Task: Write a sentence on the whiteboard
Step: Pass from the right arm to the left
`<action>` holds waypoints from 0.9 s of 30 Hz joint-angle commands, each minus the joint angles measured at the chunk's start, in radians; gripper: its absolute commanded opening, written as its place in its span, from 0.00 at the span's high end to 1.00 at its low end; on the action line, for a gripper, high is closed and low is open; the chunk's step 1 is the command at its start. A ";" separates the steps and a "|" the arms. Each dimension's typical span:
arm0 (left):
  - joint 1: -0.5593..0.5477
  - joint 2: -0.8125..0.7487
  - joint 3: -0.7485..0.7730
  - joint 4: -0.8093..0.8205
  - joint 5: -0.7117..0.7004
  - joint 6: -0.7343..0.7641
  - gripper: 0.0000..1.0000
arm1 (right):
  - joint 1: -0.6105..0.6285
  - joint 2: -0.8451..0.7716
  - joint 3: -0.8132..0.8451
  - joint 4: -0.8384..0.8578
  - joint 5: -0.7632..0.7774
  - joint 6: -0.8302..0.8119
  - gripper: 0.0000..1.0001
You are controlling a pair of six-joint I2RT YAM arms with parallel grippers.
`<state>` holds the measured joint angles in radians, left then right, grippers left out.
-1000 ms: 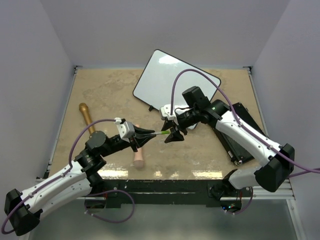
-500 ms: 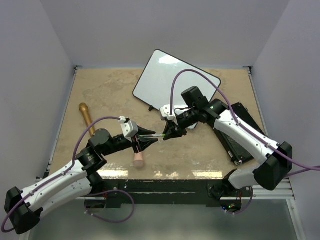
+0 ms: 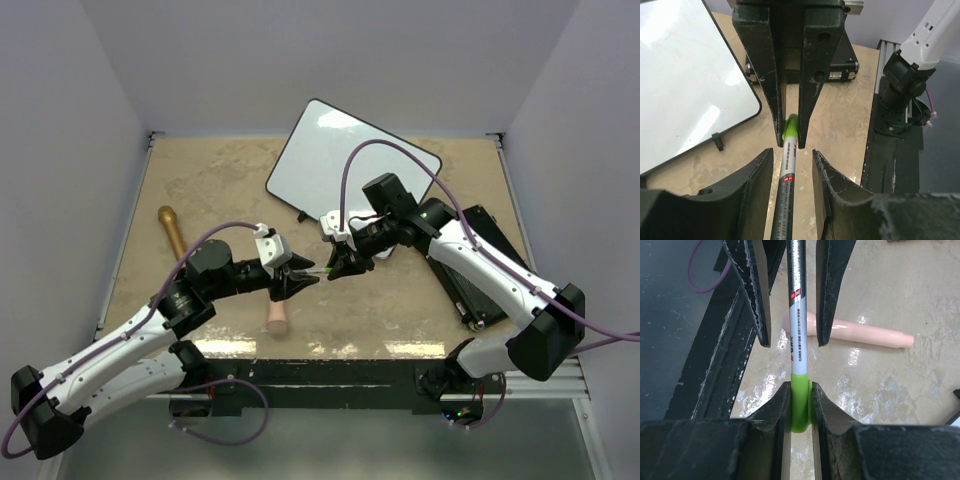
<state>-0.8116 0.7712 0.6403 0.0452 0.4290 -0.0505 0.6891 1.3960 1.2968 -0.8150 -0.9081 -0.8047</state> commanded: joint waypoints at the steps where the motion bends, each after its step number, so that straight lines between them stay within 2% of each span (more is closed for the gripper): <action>1: 0.005 0.022 0.064 -0.088 0.034 0.044 0.60 | 0.007 -0.003 0.019 -0.007 -0.003 -0.010 1.00; 9: 0.005 0.027 0.076 -0.104 0.039 0.071 0.65 | 0.007 0.006 0.019 -0.006 -0.008 -0.010 1.00; 20: 0.006 0.027 0.059 -0.061 0.039 0.057 0.66 | 0.010 0.008 0.016 -0.004 -0.006 -0.008 1.00; 27: 0.005 0.008 0.022 0.027 0.036 0.001 0.70 | 0.012 0.009 0.015 -0.006 -0.008 -0.007 1.00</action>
<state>-0.8108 0.7937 0.6735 -0.0174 0.4526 -0.0208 0.6937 1.4036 1.2968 -0.8158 -0.9073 -0.8047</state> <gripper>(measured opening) 0.317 0.187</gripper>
